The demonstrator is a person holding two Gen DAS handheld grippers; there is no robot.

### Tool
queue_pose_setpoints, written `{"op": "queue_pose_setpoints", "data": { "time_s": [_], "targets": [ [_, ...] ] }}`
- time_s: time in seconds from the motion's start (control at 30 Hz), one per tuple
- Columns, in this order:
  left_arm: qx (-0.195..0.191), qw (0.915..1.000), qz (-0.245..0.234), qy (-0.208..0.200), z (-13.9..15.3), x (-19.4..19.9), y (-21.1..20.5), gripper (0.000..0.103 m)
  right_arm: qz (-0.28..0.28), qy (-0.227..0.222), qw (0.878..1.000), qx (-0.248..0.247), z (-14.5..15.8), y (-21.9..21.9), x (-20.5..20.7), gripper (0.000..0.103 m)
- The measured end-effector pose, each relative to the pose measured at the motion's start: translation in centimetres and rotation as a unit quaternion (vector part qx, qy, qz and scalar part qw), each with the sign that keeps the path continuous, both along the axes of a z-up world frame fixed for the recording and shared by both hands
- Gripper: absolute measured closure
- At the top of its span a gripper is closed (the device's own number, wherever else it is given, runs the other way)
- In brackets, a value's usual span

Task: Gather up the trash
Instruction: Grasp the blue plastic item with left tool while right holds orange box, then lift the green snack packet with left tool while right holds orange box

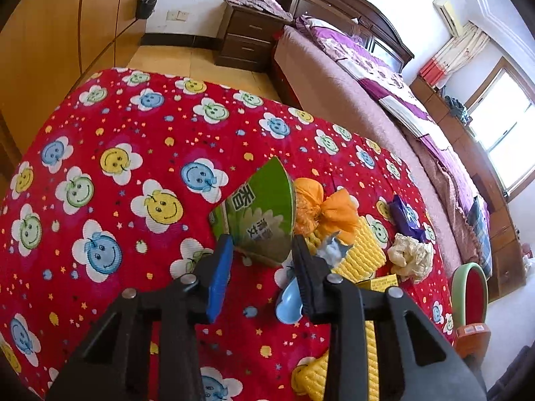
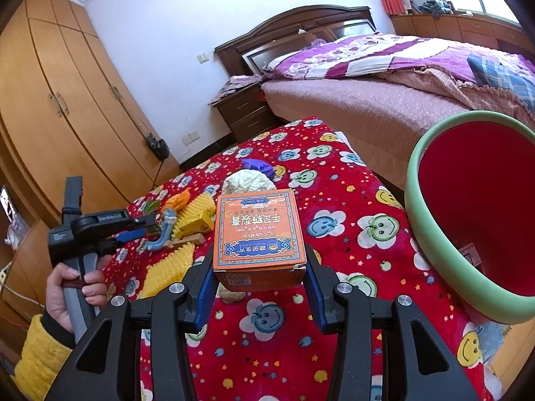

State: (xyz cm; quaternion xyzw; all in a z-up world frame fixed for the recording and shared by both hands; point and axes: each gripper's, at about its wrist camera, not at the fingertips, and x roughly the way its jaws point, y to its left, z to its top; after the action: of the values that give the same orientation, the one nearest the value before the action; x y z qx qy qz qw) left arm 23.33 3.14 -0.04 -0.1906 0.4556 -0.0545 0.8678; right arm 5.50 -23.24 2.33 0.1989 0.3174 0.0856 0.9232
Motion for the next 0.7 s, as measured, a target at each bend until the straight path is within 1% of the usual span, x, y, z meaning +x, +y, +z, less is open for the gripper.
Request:
{"op": "queue_pose_setpoints", "data": {
  "time_s": [0.07, 0.1, 0.13, 0.2, 0.23, 0.37, 0.53, 0.6, 0.7],
  "targets": [
    [0.008, 0.9999, 0.008, 0.001, 0.1, 0.2, 0.1, 0.058, -0.001, -0.001, 1.0, -0.001, 0.1, 0.1, -0.3, 0.055],
    [0.021, 0.9996, 0.015, 0.001, 0.2, 0.4, 0.1, 0.048, -0.002, -0.001, 1.0, -0.002, 0.1, 0.1, -0.4, 0.055],
    [0.034, 0.9992, 0.022, -0.002, 0.2, 0.6, 0.1, 0.044, -0.003, 0.0, 1.0, -0.002, 0.1, 0.0, -0.4, 0.055],
    [0.046, 0.9986, 0.027, -0.005, 0.1, 1.0, 0.1, 0.043, -0.004, 0.0, 1.0, -0.003, 0.1, -0.1, -0.4, 0.055],
    [0.05, 0.9984, 0.027, 0.0, -0.1, 1.4, 0.2, 0.043, -0.005, 0.0, 1.0, -0.003, 0.2, -0.1, -0.5, 0.055],
    [0.052, 0.9983, 0.024, 0.012, -1.0, 2.7, 0.4, 0.043, -0.004, 0.002, 1.0, -0.004, 0.1, -0.2, -0.3, 0.055],
    [0.081, 0.9964, 0.024, 0.009, -1.2, 3.4, 0.3, 0.043, -0.006, 0.009, 1.0, -0.002, -0.3, -0.4, 0.0, 0.055],
    [0.083, 0.996, 0.031, 0.01, -1.2, 3.6, 0.3, 0.043, -0.007, 0.011, 1.0, -0.001, -0.5, -0.6, 0.2, 0.055],
    [0.093, 0.9953, 0.026, 0.004, -1.2, 3.7, 0.2, 0.044, -0.009, 0.012, 1.0, 0.0, -0.6, -0.8, 0.2, 0.055]
  ]
}}
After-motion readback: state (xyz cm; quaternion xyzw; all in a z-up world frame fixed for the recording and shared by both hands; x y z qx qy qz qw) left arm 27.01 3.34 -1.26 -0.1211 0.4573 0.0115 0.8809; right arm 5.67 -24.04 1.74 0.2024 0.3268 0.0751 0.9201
